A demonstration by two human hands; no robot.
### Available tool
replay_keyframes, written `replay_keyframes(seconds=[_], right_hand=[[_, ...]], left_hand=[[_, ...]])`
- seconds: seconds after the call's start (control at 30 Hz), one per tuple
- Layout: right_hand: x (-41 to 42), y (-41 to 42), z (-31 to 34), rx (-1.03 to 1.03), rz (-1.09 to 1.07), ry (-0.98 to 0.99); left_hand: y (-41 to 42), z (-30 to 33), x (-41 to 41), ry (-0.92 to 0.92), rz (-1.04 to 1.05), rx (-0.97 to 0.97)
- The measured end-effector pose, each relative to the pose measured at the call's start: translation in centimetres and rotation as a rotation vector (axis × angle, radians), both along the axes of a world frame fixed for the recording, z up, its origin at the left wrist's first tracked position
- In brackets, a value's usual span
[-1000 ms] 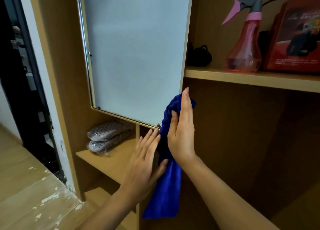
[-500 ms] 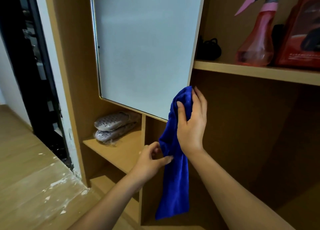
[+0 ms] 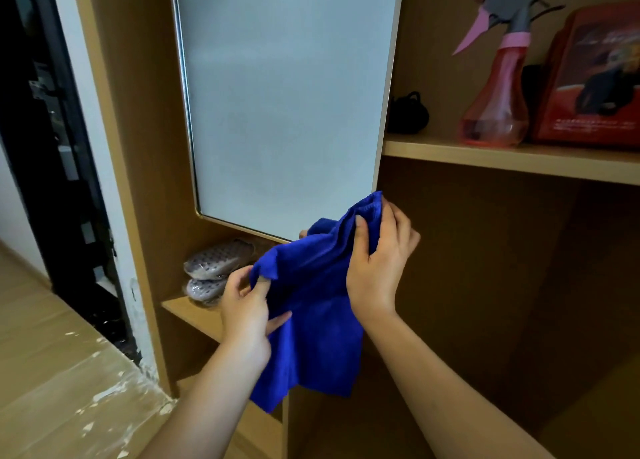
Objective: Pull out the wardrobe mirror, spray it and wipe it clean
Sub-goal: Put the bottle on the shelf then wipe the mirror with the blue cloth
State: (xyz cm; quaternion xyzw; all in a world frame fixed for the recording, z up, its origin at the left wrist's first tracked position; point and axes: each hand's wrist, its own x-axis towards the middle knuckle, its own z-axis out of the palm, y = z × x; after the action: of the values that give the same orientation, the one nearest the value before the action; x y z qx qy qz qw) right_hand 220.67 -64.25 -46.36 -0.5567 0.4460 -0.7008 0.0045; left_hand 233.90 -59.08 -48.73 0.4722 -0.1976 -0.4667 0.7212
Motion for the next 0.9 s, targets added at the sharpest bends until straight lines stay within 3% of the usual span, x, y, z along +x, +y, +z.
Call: replay_keyframes(seconds=[0.13,0.23,0.37,0.4,0.47,0.9], right_hand=[[0.2,0.4,0.0,-0.012,-0.014,-0.006],[0.2,0.6,0.2,-0.007,-0.009,-0.009],[0.2,0.7,0.3,-0.007,-0.026,-0.006],[0.2,0.6,0.3,-0.005,-0.029,-0.009],[0.3,0.7,0.4,0.006,-0.033,-0.016],[0.4,1.8,1.1,0.098,-0.07,-0.106]], left_hand=[[-1.4,0.3,-1.9,0.142,0.171,0.125],[-2.5,1.1,-2.0,0.474,0.191,0.132],[-2.6,2.3,-1.2,0.878,0.049,0.012],[-2.9,2.3,-0.9,0.885,0.019,0.019],[-2.9,2.4,-0.6,0.68,-0.041,0.043],[-4.5,6.9,1.3,0.26,-0.145,0.085]])
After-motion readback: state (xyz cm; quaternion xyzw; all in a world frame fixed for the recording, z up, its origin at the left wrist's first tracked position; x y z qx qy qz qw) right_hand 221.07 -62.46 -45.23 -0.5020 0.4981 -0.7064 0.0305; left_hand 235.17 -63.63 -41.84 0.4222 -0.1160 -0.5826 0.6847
